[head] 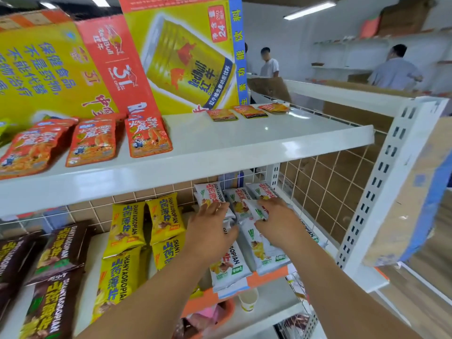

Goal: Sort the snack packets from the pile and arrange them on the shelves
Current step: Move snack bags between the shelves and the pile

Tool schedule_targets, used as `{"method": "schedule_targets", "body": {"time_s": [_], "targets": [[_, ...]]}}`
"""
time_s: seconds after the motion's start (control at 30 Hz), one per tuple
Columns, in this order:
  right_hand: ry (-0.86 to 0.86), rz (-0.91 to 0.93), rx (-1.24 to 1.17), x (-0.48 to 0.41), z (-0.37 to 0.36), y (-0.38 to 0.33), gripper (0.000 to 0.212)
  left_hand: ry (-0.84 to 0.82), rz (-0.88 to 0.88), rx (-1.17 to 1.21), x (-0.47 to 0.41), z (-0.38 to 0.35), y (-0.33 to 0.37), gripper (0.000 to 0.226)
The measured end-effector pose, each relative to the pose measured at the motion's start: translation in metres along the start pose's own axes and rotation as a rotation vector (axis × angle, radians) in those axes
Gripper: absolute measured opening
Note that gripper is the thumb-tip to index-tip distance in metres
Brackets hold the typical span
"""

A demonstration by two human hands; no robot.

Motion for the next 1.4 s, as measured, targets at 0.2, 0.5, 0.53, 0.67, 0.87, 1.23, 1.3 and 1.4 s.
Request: {"method": "schedule_targets", "body": {"time_s": [0.2,0.5,0.53,0.67,0.87,1.23,1.3,1.4], "targets": [[-0.035,0.027,-0.045,-0.030,-0.013,0.010,0.067,0.003,0.058,-0.026,-0.006,-0.009,0.002,0.069],[-0.127,0.119,-0.117,-0.079,-0.025,-0.003,0.054,-0.008,0.205,-0.063,-0.037,-0.026,0.004,0.074],[-0.121,0.125,-0.106,-0.084,-0.025,-0.005,0.047,-0.010,0.210,-0.075,-0.043,-0.028,0.005,0.074],[-0.084,0.194,-0.007,-0.112,-0.030,-0.018,0.029,-0.057,0.253,-0.135,-0.065,-0.044,-0.006,0.077],[-0.018,0.222,0.012,-0.151,-0.054,-0.035,0.027,-0.078,0.281,-0.167,-0.078,-0.061,-0.017,0.074],[-0.068,0.178,0.150,-0.177,-0.102,-0.025,0.072,-0.028,0.297,-0.145,-0.079,-0.068,-0.024,0.071],[-0.096,0.177,0.166,-0.177,-0.105,-0.027,0.077,-0.023,0.303,-0.134,-0.078,-0.068,-0.026,0.072],[-0.132,0.171,0.178,-0.174,-0.102,-0.028,0.081,-0.017,0.299,-0.120,-0.076,-0.067,-0.028,0.071]]}}
Point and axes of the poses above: each hand's wrist, its own x-axis away from the middle knuckle, its own z-axis out of the back of the hand, y = z × x, the point moved 9 cm from there along -x, towards the middle knuckle, and after that the axes turned 6 degrees about -z, right-handed, at the moved point
